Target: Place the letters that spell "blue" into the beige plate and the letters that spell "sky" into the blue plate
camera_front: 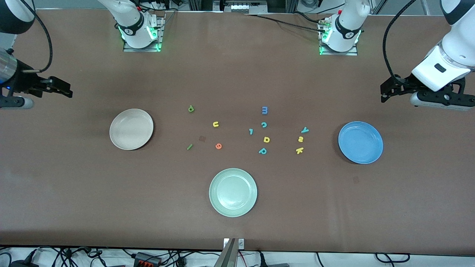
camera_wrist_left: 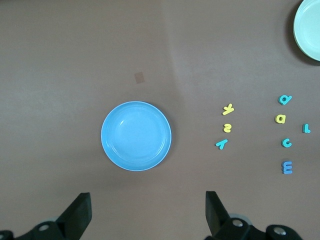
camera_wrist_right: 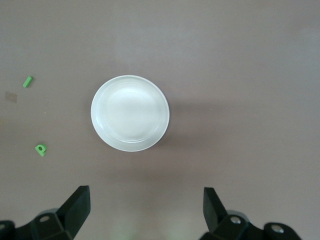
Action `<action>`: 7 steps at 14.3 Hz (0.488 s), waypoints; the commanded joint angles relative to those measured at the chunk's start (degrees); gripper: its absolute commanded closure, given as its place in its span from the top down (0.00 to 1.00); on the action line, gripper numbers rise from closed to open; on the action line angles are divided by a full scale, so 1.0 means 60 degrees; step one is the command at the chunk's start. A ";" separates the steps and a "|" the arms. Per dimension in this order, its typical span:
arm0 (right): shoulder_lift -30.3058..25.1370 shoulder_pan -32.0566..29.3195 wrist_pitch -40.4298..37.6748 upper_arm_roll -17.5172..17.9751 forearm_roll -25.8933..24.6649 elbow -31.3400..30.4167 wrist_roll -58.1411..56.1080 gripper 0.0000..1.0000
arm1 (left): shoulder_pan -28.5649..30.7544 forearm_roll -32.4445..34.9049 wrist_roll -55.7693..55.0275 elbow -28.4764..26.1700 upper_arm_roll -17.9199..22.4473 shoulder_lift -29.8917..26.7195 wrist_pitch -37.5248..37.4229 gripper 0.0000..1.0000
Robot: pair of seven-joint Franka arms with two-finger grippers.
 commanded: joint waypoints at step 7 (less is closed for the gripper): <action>0.1772 0.2252 0.0584 0.0040 0.0464 -0.0133 0.0551 1.00 | -0.0329 -0.0169 0.0954 0.0409 -0.1381 0.2178 -0.0018 1.00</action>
